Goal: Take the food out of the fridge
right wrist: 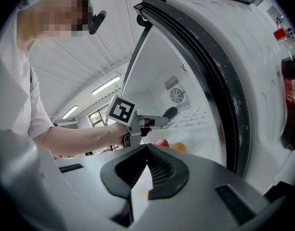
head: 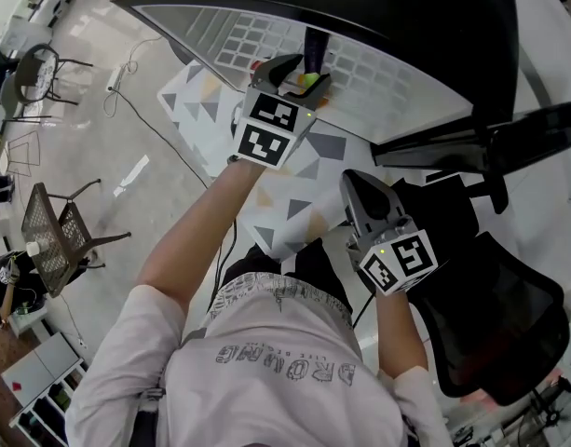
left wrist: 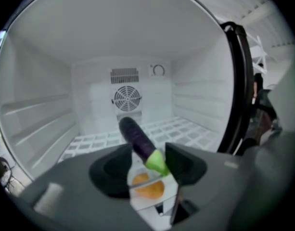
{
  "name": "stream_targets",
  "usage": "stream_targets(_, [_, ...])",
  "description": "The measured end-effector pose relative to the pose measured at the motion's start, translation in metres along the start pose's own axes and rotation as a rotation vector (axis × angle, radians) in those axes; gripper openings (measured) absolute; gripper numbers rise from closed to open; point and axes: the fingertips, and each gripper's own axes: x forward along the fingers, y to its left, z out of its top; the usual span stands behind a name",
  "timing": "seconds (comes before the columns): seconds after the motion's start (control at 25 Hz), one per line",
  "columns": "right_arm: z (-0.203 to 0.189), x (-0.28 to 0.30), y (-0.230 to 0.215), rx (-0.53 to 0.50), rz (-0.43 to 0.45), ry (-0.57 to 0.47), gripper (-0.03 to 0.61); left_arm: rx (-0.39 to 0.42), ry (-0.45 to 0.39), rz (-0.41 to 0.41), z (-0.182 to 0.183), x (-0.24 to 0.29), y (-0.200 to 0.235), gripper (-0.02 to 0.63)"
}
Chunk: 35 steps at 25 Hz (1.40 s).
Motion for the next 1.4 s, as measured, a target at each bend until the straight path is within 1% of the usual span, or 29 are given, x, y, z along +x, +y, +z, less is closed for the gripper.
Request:
stream_targets(0.32, [-0.001, 0.0, 0.002, -0.002, -0.002, -0.001, 0.0, 0.014, 0.005, 0.023, -0.001, -0.002, 0.002, 0.179])
stream_targets(0.44, [0.0, 0.0, 0.002, -0.004, -0.008, -0.002, 0.0, 0.021, 0.006, 0.035, -0.003, -0.005, 0.006, 0.143])
stream_targets(0.64, [0.001, 0.002, 0.004, -0.004, -0.016, -0.005, 0.0, 0.02, -0.001, 0.041, -0.006, -0.012, 0.013, 0.126])
stream_targets(0.96, [0.003, 0.009, 0.011, -0.019, -0.039, -0.012, 0.0, 0.017, -0.044, 0.016, -0.006, -0.032, 0.018, 0.118])
stream_targets(1.4, [0.009, 0.015, 0.027, -0.048, -0.103, -0.035, 0.0, 0.025, -0.126, -0.054, 0.008, -0.074, 0.018, 0.117])
